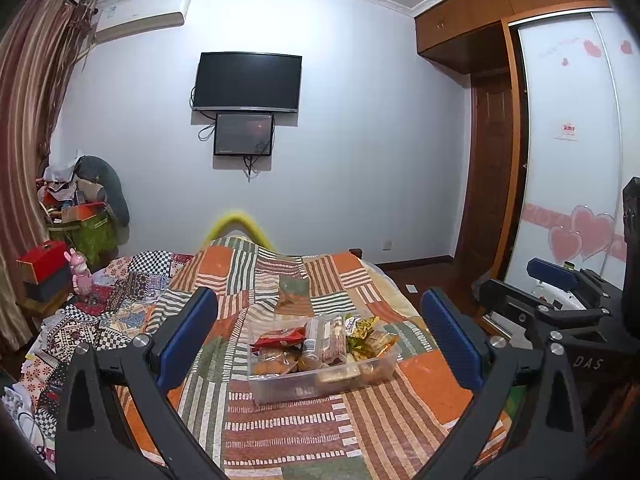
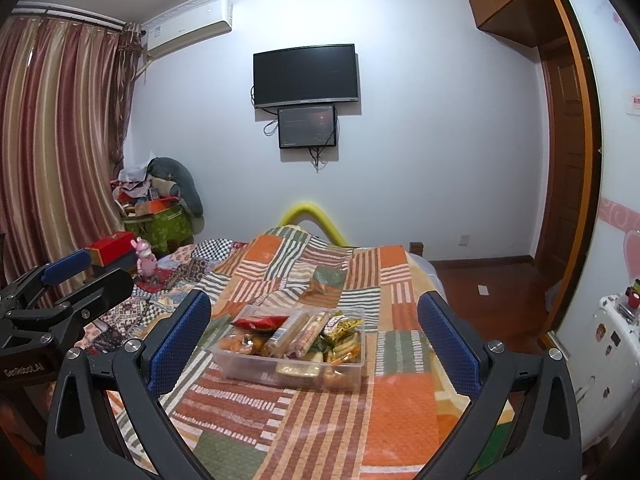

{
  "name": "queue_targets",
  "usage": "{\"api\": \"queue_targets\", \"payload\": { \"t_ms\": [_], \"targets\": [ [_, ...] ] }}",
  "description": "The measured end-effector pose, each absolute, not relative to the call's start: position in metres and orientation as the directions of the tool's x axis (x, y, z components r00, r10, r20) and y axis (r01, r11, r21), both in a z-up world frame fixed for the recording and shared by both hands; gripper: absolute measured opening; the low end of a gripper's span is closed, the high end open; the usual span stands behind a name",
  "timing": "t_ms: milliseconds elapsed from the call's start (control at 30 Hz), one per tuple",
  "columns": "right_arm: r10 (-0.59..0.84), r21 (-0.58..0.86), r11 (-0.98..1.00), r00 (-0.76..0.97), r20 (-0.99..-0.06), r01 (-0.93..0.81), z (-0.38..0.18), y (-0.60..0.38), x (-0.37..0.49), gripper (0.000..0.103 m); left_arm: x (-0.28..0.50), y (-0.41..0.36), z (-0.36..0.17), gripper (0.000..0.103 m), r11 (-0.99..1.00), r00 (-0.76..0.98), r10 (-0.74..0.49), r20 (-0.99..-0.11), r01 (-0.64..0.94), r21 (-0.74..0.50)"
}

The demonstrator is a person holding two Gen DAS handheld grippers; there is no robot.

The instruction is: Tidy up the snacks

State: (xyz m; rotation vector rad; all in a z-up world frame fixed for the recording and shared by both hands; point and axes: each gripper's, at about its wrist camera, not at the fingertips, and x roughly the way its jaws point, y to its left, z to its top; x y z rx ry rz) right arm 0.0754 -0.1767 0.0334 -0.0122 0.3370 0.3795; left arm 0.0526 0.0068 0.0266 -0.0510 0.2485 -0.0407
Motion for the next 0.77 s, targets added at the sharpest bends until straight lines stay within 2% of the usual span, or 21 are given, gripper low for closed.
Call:
{"api": "queue_targets", "payload": {
  "t_ms": [767],
  "targets": [
    [0.364, 0.066, 0.929, 0.873, -0.326, -0.363, 0.0333, -0.1779, 0.0776, 0.103, 0.0582, 0.0098, 0.02, 0.103, 0.996, 0.962, -0.066, -0.263, 0.048, -0.074]
  ]
}}
